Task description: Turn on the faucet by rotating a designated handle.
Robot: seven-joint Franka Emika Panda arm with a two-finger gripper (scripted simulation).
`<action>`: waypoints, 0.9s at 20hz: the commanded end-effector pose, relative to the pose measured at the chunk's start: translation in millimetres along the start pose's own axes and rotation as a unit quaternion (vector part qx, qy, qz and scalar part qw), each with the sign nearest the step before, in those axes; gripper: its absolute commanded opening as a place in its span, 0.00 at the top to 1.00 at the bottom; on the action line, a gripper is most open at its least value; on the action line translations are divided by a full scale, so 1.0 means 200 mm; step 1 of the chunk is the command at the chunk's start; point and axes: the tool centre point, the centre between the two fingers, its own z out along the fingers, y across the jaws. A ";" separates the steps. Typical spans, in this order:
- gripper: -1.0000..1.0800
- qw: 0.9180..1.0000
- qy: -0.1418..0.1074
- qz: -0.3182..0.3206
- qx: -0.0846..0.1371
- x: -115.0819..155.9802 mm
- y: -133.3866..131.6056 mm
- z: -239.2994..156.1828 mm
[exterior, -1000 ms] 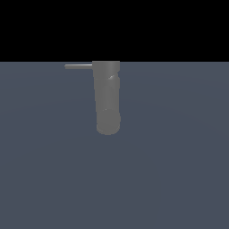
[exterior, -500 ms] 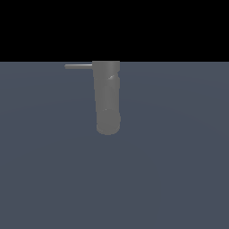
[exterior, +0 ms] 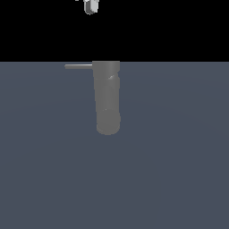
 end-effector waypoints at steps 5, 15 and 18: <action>1.00 0.997 0.004 0.079 0.001 0.06 -0.19 0.12; 1.00 0.980 0.020 0.196 0.001 0.13 -0.47 0.33; 1.00 0.973 0.027 0.230 0.002 0.15 -0.55 0.40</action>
